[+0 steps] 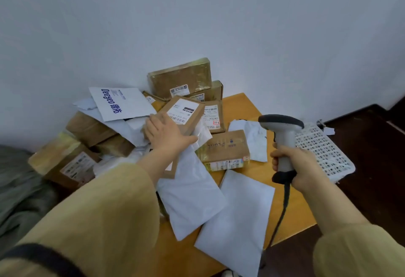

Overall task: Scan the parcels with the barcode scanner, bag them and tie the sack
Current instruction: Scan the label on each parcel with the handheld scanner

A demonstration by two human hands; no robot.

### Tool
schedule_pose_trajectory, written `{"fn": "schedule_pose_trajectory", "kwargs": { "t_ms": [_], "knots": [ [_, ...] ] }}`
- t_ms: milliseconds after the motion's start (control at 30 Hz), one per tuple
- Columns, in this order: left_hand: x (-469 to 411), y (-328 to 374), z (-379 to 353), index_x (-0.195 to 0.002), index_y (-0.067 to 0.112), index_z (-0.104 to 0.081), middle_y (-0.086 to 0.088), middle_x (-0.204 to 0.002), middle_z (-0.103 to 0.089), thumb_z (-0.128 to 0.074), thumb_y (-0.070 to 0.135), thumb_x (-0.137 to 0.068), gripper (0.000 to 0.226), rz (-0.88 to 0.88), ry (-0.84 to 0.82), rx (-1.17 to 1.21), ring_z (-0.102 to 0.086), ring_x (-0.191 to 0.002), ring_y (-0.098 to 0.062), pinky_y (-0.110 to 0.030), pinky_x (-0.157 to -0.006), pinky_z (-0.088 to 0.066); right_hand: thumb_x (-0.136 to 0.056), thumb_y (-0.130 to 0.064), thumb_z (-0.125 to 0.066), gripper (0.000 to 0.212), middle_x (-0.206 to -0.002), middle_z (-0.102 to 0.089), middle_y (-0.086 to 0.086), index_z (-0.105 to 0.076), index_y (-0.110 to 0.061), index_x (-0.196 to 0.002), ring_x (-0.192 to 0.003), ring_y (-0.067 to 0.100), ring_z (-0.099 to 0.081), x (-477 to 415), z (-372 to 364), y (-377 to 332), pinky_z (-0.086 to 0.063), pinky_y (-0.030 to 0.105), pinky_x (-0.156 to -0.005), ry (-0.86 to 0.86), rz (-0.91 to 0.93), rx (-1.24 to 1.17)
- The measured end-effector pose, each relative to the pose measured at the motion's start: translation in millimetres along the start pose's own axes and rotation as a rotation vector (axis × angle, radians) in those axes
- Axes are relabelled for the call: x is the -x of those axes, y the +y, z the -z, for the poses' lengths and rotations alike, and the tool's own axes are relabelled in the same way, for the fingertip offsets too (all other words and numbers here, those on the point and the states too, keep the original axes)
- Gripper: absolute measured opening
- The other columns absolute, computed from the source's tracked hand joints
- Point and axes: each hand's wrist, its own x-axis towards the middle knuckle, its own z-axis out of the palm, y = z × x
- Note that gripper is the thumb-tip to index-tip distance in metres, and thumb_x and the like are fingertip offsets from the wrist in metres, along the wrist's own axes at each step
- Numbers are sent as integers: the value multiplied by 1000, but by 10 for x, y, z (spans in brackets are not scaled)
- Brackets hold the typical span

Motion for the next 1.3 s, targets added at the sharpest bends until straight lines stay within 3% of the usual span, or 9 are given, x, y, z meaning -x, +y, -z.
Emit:
{"fn": "schedule_pose_trajectory", "kwargs": {
  "t_ms": [167, 400, 667, 767, 833, 1000, 1100, 1167, 1300],
  "knots": [
    [-272, -53, -29, -147, 3, 11, -28, -153, 3, -73, 67, -59, 138, 112, -126, -82, 7, -143, -41, -49, -117, -2, -85, 4, -53, 11, -82, -72, 24, -53, -2, -94, -68, 28, -71, 248, -375, -204, -59, 32, -58, -340, -88, -108],
    [-312, -103, 121, -148, 9, 9, -22, -145, -13, -78, 48, -57, 131, 107, -170, -48, -7, -138, -38, -49, -109, -25, -78, 11, -62, 16, -82, -72, 21, -58, 0, -89, -72, 25, -72, 162, -687, -170, -55, 25, -48, -365, -26, -9],
    [102, -404, 356, -148, 11, 4, -12, -146, -6, -79, 39, -58, 126, -235, -41, 129, -1, -137, -32, -40, -113, -17, -78, 5, -69, 21, -78, -62, 19, -53, -3, -90, -69, 30, -61, -6, -922, -209, -59, 37, -61, -242, 32, -34],
    [275, -595, 412, -150, 9, 7, -5, -143, -7, -73, 49, -51, 134, -458, 0, 143, 1, -133, -17, -24, -109, -9, -76, -11, -77, 31, -86, -62, 17, -55, -4, -96, -78, 30, -61, -5, -945, -259, -57, 50, -78, -179, 73, 0],
    [333, -705, 424, -150, 8, 5, -3, -143, -9, -69, 53, -46, 135, -574, 23, 119, -1, -130, -11, -17, -104, -5, -74, -12, -79, 32, -87, -63, 16, -55, -5, -94, -79, 30, -62, 30, -957, -266, -57, 52, -74, -214, 79, 8],
    [428, -837, 448, -150, 8, 4, -6, -149, -6, -63, 65, -45, 137, -590, 70, 182, -3, -138, -18, -30, -114, -8, -70, -7, -80, 28, -77, -63, 14, -53, -7, -80, -74, 30, -63, 128, -944, -196, -55, 56, -77, -243, 134, 83],
    [533, -703, 486, -150, 7, 0, -14, -153, -9, -82, 37, -64, 123, -131, 45, 668, -12, -142, -25, -32, -113, -18, -73, -8, -79, 26, -79, -64, 12, -53, -7, -80, -71, 25, -63, 154, -898, -157, -57, 46, -74, -171, 153, -44],
    [612, -571, 526, -141, 5, -29, -19, -145, -33, -72, 12, -80, 75, 155, -202, 1321, -42, -127, -31, -37, -101, -42, -73, -8, -79, 28, -81, -64, 12, -53, -7, -82, -73, 25, -64, 166, -842, -127, -58, 44, -73, -158, 145, -146],
    [782, -262, 406, -105, 9, -60, -18, -118, -58, -64, 15, -86, 20, 242, -548, 1760, -55, -115, -31, -39, -91, -51, -70, -8, -81, 31, -76, -63, 8, -51, -9, -80, -72, 25, -65, 247, -777, -25, -58, 45, -72, -157, 162, -231]
  ]
}}
